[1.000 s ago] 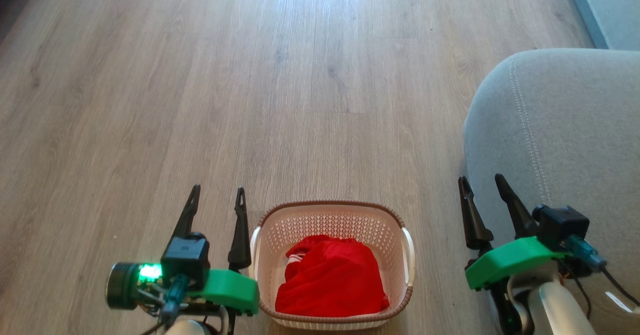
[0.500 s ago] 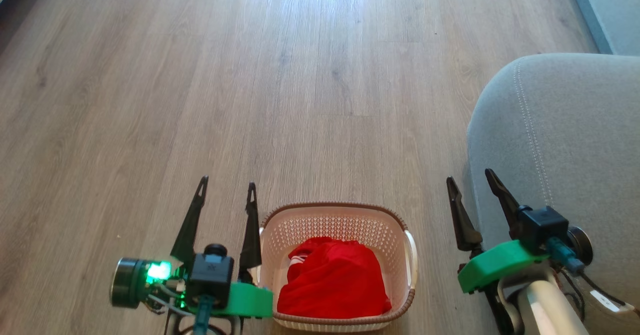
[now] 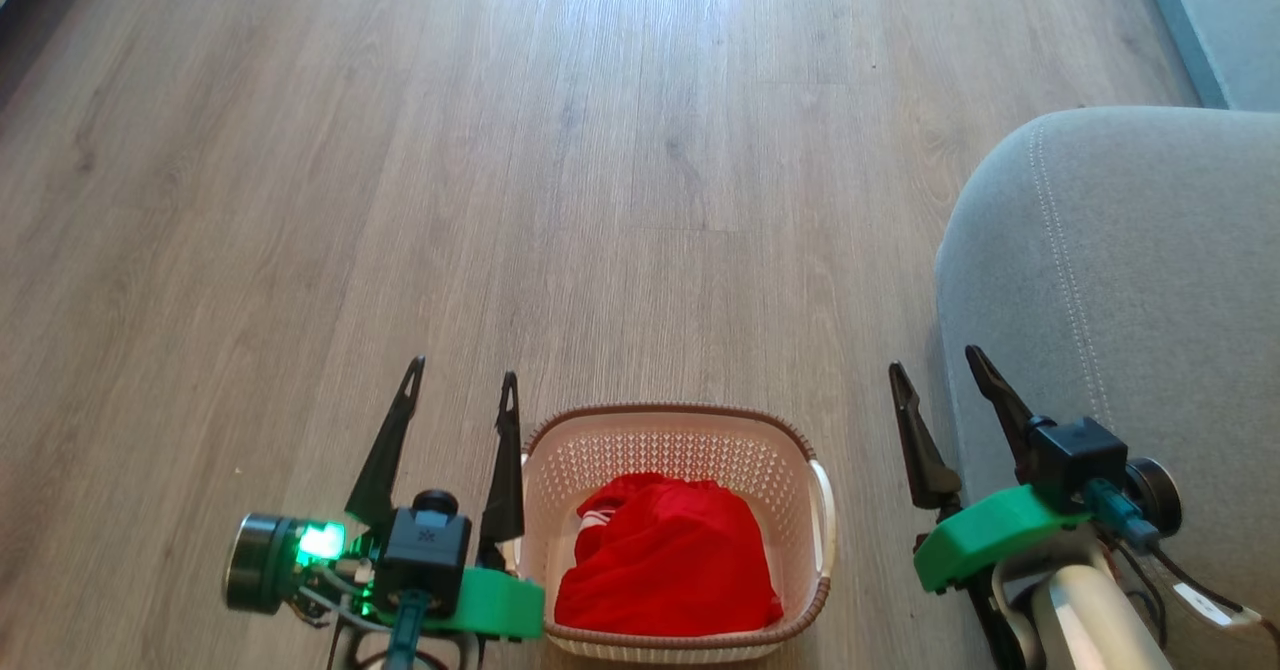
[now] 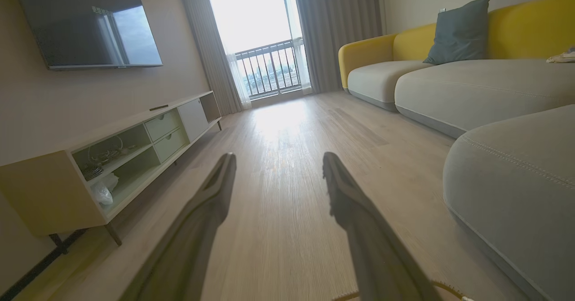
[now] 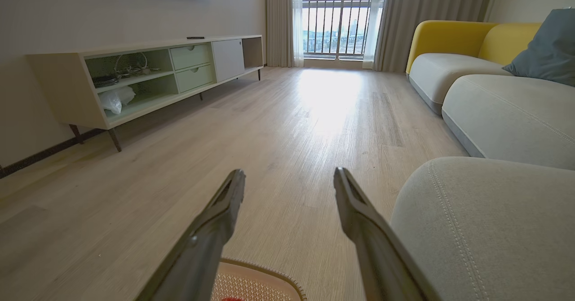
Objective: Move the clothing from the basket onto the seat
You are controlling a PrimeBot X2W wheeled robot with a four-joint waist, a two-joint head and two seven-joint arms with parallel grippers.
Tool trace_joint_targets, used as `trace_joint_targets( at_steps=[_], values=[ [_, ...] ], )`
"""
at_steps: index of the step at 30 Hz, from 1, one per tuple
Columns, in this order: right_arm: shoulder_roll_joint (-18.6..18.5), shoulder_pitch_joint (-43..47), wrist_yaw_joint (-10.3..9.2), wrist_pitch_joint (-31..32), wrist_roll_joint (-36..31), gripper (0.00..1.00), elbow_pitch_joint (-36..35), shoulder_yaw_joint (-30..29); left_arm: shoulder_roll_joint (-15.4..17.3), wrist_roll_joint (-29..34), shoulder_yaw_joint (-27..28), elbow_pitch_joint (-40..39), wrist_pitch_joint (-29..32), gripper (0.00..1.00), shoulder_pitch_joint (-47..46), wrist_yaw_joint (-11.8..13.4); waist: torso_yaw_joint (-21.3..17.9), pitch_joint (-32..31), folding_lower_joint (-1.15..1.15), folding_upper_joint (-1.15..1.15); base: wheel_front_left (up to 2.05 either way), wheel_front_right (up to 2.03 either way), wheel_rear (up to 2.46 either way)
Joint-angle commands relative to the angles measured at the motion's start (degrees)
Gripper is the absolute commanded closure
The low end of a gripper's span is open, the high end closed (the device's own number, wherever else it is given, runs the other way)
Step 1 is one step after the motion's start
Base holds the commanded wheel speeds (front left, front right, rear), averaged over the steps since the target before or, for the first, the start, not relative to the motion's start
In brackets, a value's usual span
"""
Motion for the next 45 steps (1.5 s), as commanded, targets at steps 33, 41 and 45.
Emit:
trace_joint_targets(
  at_steps=[33, 41, 45],
  values=[
    [-0.7, -8.2, 0.00, -0.8, -5.4, 0.00, -10.8, -1.8, -7.4, -4.4, 8.8, 35.8, -0.5, 0.00, -20.6, -29.7, -9.3, 34.2, 0.00, 0.00, 0.00, 0.00, 0.00],
    [-0.7, -8.3, 0.00, -0.8, -7.1, 0.00, -15.3, -2.0, -8.5, -6.8, 6.7, 54.0, -0.5, 0.00, -33.3, -33.8, -11.5, 43.3, 0.00, 0.00, 0.00, 0.00, 0.00],
    [-0.7, -8.3, 0.00, -0.8, -7.5, 0.00, -17.3, -1.8, -8.8, -8.7, 5.0, 59.5, -0.5, 0.00, -38.1, -34.2, -12.3, 46.6, 0.00, 0.00, 0.00, 0.00, 0.00]
  ],
)
